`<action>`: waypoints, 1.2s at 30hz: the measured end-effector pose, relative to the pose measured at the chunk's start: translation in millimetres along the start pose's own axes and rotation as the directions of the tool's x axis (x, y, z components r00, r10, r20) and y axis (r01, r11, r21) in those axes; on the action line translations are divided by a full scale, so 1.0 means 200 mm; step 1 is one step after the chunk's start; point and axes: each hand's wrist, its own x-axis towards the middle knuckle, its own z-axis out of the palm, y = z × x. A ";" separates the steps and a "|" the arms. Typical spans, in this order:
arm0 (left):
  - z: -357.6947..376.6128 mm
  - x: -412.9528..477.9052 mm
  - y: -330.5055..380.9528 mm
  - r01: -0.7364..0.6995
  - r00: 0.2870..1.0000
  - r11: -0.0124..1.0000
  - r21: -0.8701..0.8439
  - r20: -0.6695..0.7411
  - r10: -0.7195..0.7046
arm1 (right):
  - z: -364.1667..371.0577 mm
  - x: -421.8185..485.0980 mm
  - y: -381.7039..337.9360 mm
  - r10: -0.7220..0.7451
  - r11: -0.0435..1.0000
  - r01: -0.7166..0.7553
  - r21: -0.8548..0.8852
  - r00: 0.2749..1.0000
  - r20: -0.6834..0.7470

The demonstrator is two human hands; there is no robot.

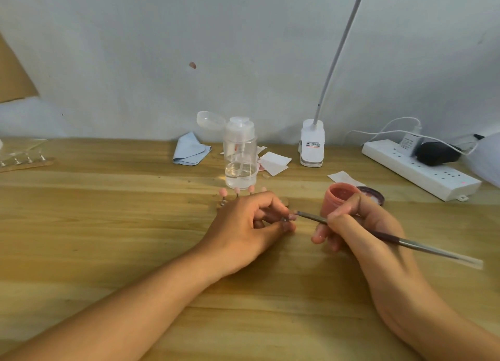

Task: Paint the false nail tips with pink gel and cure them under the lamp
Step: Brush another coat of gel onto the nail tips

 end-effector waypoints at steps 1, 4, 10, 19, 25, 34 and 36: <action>0.00 0.00 0.00 0.003 1.000 1.000 -0.004 0.000 -0.003 | 0.00 0.00 0.00 0.003 1.000 -0.003 0.001 1.000 -0.001; 0.00 0.00 0.00 -0.004 1.000 1.000 -0.018 -0.001 0.004 | 0.01 0.00 0.00 -0.002 0.999 0.002 -0.036 1.000 0.004; 0.00 0.01 0.00 -0.001 1.000 1.000 -0.020 0.000 0.001 | 0.00 0.00 -0.01 -0.035 0.998 0.032 -0.057 0.998 -0.051; 0.00 0.00 0.00 -0.013 1.000 1.000 -0.007 0.002 0.013 | 0.00 0.01 0.01 -0.005 0.999 0.005 -0.032 1.000 0.011; 0.00 0.00 0.00 -0.034 0.999 0.999 0.002 0.001 0.034 | 0.00 0.01 0.02 -0.016 0.999 0.017 -0.032 1.000 0.017; -0.01 0.00 -0.01 -0.019 1.000 1.000 -0.004 0.007 0.019 | 0.00 0.01 0.02 -0.010 1.000 0.010 -0.014 1.000 0.028; 0.00 0.01 -0.02 -0.042 0.999 0.999 -0.007 0.001 0.042 | 0.00 0.01 0.02 -0.005 1.000 0.005 -0.024 1.000 0.023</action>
